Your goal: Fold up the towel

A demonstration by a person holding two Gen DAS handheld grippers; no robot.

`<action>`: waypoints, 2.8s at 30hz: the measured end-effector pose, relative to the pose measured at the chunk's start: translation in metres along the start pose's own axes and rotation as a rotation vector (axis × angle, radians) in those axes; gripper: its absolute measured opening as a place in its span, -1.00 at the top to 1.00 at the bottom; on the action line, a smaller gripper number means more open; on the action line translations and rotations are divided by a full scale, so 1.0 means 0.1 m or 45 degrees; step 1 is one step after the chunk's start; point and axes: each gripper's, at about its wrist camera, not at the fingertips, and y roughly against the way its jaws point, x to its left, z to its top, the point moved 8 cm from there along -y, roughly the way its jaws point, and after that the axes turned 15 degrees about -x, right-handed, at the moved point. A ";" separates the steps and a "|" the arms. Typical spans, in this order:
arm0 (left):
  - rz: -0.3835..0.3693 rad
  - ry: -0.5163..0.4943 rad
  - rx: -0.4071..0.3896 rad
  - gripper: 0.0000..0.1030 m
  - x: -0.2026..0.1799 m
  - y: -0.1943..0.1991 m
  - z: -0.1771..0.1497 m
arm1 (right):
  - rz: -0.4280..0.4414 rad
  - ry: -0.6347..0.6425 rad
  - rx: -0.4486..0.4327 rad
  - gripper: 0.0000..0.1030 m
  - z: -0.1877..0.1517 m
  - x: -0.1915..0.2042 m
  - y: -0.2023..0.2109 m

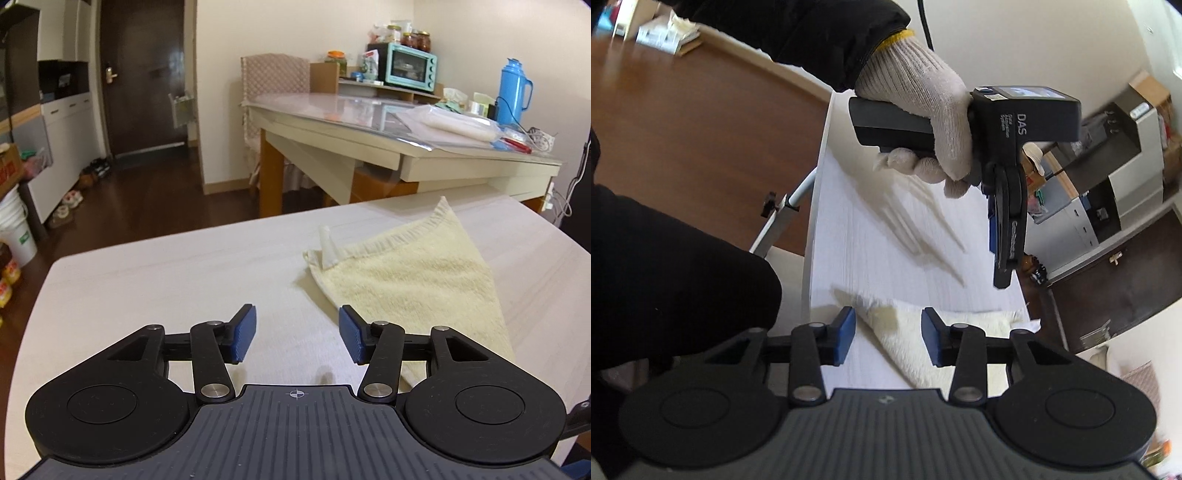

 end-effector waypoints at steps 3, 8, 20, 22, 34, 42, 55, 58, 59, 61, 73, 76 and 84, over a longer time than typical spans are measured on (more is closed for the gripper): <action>-0.013 -0.017 0.004 -0.07 -0.01 0.02 -0.01 | -0.007 0.022 0.022 0.44 -0.01 0.01 -0.10; -0.047 -0.068 0.020 -0.11 -0.06 0.01 0.02 | 0.004 -0.056 0.004 0.77 -0.02 -0.02 -0.12; -0.104 -0.189 0.085 -0.11 -0.20 0.08 -0.17 | 0.170 -0.386 -0.209 0.77 0.45 0.11 0.36; -0.091 -0.184 0.092 -0.11 -0.17 0.07 -0.21 | 0.179 -0.406 -0.224 0.77 0.47 0.09 0.38; -0.094 -0.132 0.110 -0.17 -0.10 0.10 -0.21 | 0.220 -0.588 -0.355 0.79 0.47 -0.23 0.43; -0.029 -0.012 -0.075 -0.18 0.19 0.28 0.30 | 0.053 -0.971 -0.501 0.80 -0.07 -1.42 0.56; -0.068 -0.056 -0.024 -0.18 0.07 -0.04 0.18 | -0.302 -1.567 -0.411 0.80 -1.84 -2.60 0.46; -0.114 -0.061 -0.020 -0.18 -0.02 -0.08 0.16 | -0.348 -1.626 -0.343 0.80 -2.10 -2.62 0.40; -0.133 -0.066 -0.018 -0.19 -0.05 -0.08 0.15 | -0.359 -1.653 -0.311 0.80 -2.21 -2.62 0.37; -0.161 -0.075 -0.014 -0.19 -0.11 -0.09 0.13 | -0.371 -1.678 -0.282 0.80 -2.31 -2.60 0.37; -0.253 -0.083 0.032 -0.20 -0.34 0.04 0.01 | -0.451 -1.703 -0.162 0.79 -2.66 -2.50 0.22; -0.249 -0.090 0.042 -0.20 -0.38 0.04 -0.04 | -0.453 -1.694 -0.135 0.79 -2.67 -2.49 0.18; -0.179 -0.077 0.053 -0.20 -0.32 -0.01 -0.11 | -0.454 -1.695 -0.061 0.77 -2.72 -2.36 0.14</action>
